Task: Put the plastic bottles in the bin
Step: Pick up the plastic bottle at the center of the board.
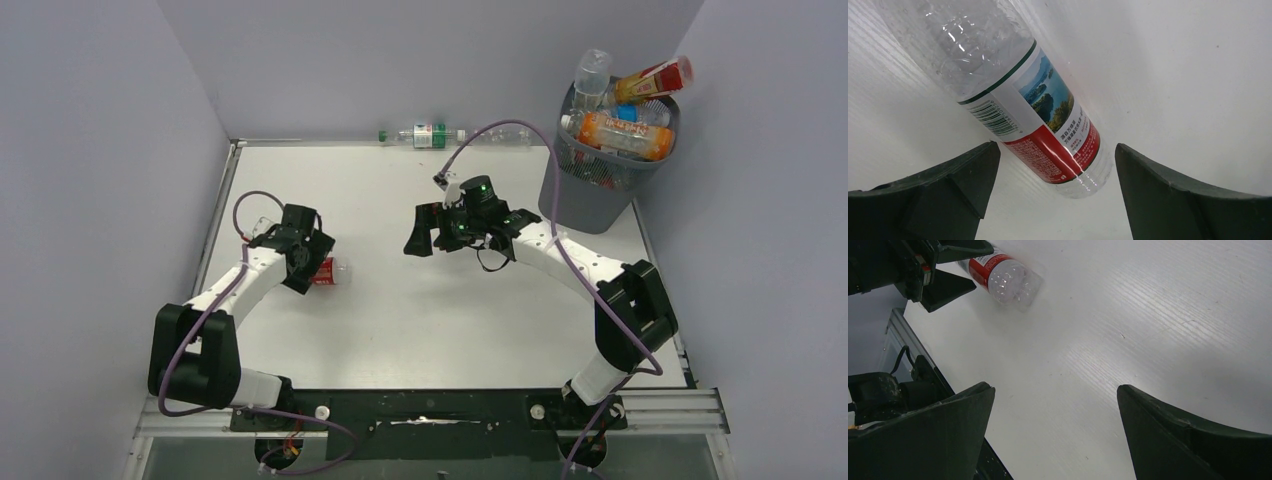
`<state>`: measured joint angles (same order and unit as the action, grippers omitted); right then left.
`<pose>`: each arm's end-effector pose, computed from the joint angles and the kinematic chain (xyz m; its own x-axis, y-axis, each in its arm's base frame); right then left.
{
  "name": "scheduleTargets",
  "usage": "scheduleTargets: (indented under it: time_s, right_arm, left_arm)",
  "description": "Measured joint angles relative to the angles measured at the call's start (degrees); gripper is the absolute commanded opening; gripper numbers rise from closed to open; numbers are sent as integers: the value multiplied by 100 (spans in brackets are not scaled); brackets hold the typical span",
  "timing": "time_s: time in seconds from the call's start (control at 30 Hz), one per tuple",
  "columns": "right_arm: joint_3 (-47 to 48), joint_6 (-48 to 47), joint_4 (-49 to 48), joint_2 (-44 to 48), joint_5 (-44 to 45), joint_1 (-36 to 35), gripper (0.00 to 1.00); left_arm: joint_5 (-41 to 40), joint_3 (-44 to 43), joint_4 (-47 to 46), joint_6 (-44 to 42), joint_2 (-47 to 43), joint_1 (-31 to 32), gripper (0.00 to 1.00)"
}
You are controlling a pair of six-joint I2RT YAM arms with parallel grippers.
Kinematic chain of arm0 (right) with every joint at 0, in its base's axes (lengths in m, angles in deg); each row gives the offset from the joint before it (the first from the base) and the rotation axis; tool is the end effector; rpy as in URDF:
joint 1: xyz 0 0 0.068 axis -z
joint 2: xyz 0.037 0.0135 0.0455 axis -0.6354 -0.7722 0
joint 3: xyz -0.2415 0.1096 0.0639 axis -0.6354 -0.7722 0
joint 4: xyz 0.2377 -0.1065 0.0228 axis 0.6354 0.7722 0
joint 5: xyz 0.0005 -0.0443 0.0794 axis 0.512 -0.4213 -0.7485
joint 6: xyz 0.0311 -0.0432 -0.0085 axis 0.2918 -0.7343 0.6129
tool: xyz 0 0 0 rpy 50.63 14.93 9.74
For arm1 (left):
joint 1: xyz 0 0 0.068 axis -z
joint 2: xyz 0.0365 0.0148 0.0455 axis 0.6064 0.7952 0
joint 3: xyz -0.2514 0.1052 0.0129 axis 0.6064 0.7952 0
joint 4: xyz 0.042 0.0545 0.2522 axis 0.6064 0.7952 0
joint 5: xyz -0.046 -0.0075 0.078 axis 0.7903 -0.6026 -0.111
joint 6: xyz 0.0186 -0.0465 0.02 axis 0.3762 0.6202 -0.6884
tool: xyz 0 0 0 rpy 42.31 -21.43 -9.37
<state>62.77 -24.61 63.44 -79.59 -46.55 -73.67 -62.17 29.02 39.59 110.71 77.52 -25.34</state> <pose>0.2951 0.2183 0.2595 -0.8190 -0.0442 -0.5721 -0.4476 0.6730 0.5888 0.2635 -0.0459 0.2056 -0.3443 -0.8596 -0.3775 -0.8000 0.4791 -0.3612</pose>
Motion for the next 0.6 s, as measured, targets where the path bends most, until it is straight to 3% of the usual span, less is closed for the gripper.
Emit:
scheduleTargets:
  time_s: [0.6]
  right_arm:
    - [-22,0,0,66,37,-2,100]
  left_arm:
    - [166,221,-308,0,706,7,87]
